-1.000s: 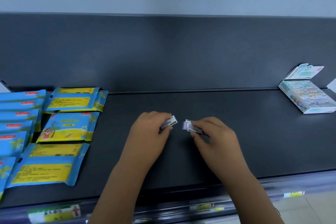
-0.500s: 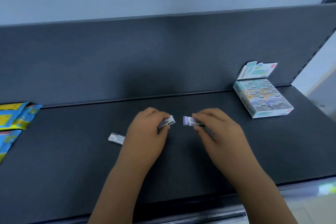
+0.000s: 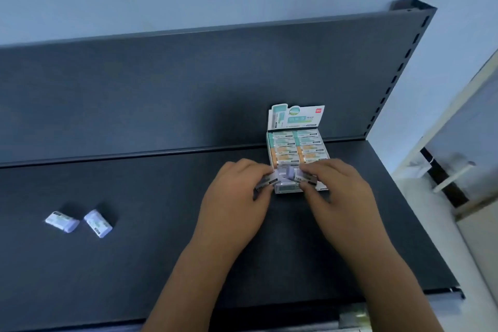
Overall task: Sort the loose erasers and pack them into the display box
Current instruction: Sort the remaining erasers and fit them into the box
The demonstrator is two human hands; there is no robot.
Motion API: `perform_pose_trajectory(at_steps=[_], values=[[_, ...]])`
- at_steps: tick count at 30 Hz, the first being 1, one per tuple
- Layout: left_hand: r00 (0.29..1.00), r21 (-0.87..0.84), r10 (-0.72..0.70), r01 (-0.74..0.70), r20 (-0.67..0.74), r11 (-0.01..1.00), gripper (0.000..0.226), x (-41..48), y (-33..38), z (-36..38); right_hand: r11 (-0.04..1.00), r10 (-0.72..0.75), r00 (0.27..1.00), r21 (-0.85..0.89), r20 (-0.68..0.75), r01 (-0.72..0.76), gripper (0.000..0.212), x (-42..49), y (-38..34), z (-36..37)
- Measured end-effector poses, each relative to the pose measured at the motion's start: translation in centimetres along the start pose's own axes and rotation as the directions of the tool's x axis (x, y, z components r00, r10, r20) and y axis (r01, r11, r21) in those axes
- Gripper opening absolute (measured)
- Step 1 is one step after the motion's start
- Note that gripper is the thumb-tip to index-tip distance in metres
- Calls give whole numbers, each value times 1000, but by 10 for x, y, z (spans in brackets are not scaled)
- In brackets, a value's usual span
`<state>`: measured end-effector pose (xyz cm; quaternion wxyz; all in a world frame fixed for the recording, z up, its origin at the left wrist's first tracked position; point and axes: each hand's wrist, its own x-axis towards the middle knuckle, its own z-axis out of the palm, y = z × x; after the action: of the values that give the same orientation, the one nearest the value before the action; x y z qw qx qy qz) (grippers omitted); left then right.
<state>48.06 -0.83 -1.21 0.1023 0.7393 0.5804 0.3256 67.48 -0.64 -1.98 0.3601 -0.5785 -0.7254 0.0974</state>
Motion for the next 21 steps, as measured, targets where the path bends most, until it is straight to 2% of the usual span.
perform_pose_trajectory(at_steps=[7,17,21], values=[[999,76,37,-38,7,996,25,28,30,34,998,58,998,22,-38,-58,24,7,38,-18],[995,261,78,-91,60,961,24,41,27,57,994,105,994,-6,21,-105,29,5,55,-13],[997,251,68,-78,48,965,24,44,23,57,995,100,995,11,13,-100,27,7,55,-11]])
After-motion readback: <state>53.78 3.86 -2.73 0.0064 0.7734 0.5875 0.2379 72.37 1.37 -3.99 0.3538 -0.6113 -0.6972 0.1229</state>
